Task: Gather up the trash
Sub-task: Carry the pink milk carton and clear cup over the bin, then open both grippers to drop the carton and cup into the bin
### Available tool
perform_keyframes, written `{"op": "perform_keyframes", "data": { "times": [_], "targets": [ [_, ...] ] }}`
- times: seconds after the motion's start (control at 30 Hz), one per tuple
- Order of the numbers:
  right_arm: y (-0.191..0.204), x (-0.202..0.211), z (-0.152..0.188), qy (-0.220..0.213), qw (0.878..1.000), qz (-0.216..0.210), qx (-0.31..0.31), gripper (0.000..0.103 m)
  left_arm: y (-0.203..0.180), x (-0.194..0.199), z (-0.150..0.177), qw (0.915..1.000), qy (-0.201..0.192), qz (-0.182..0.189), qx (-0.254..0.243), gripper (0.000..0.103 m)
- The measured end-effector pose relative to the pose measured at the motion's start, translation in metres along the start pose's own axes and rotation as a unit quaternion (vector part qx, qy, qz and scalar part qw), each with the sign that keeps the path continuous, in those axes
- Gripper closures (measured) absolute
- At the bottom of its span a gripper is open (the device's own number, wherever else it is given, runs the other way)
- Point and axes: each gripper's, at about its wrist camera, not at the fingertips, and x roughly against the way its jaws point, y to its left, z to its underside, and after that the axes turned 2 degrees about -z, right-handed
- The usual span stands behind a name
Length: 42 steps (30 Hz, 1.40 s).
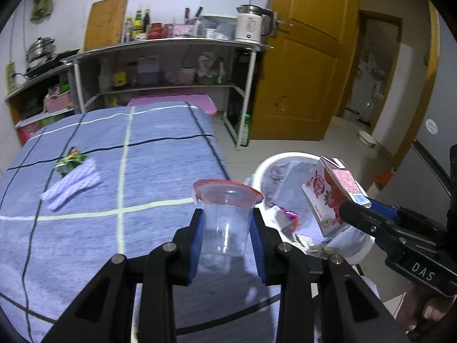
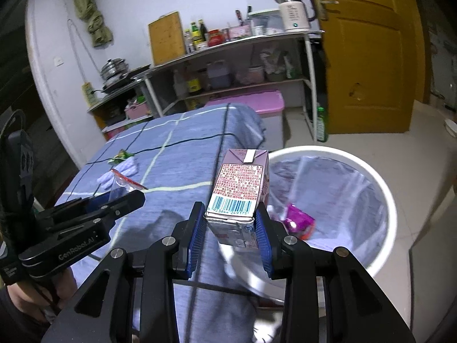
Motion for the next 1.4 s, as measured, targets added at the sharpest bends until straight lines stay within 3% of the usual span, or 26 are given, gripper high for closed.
{"op": "perform_keyframes", "data": {
  "times": [0.7, 1.23, 1.4],
  "targets": [
    [-0.050, -0.007, 0.008, 0.023, 0.999, 0.026, -0.037, 0.067, -0.045, -0.044, -0.006, 0.9977, 0.032, 0.052, -0.027, 0.070],
    [-0.073, -0.018, 0.013, 0.048, 0.996, 0.034, -0.061, 0.066, -0.058, -0.069, -0.005, 0.9950, 0.053, 0.078, -0.032, 0.069],
    [-0.075, -0.020, 0.015, 0.049, 0.996, 0.040, -0.062, 0.066, -0.058, -0.071, -0.004, 0.9944, 0.057, 0.083, -0.032, 0.060]
  ]
}}
